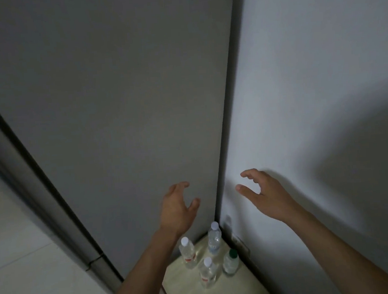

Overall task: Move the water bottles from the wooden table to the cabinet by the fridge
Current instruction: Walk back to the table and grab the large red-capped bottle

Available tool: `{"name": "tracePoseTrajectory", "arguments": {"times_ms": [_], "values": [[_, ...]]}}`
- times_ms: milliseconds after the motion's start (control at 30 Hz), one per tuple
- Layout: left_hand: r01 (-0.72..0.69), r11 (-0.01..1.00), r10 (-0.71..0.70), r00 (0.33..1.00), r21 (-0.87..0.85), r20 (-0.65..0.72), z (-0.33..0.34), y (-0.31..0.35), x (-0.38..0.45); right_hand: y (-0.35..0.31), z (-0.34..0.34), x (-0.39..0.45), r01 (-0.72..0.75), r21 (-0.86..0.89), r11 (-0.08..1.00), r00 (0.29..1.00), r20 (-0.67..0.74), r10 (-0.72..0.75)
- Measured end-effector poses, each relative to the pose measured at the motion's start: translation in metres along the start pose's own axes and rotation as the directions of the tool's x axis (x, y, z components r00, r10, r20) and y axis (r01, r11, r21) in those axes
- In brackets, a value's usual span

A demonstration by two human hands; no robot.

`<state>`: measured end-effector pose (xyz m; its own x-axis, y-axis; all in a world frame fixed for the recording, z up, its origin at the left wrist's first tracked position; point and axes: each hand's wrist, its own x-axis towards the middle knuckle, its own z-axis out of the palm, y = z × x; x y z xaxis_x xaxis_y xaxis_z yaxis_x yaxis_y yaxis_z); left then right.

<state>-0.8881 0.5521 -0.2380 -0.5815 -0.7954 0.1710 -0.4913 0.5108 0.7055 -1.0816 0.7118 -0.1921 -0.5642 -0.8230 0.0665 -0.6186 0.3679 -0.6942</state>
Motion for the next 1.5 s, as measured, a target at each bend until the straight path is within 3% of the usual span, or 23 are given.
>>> {"name": "tracePoseTrajectory", "arguments": {"times_ms": [233,500,833,1067,1267,1500], "values": [[0.056,0.998,-0.056,0.998,-0.006,-0.035,-0.013,-0.028,-0.013,-0.015,0.016,-0.015,0.015,-0.094,0.995,0.998,0.054,-0.010],[0.242,0.969,-0.231,0.957,0.041,-0.176,-0.056,-0.050,-0.065,-0.053,0.053,0.000,0.264,-0.041,0.964,0.944,0.216,-0.249],[0.579,0.808,-0.485,0.761,0.113,-0.432,-0.128,-0.066,-0.201,-0.132,0.148,-0.025,0.519,0.140,0.843,0.729,0.443,-0.522],[0.681,0.730,-0.535,0.625,0.061,-0.569,-0.191,-0.109,-0.288,-0.203,0.211,-0.078,0.626,0.193,0.756,0.536,0.597,-0.596],[0.711,0.702,-0.567,0.535,-0.028,-0.627,-0.249,-0.153,-0.360,-0.289,0.271,-0.126,0.682,0.248,0.688,0.453,0.596,-0.663],[0.756,0.649,-0.546,0.381,-0.089,-0.746,-0.322,-0.173,-0.450,-0.372,0.331,-0.186,0.752,0.312,0.581,0.302,0.620,-0.724]]}}
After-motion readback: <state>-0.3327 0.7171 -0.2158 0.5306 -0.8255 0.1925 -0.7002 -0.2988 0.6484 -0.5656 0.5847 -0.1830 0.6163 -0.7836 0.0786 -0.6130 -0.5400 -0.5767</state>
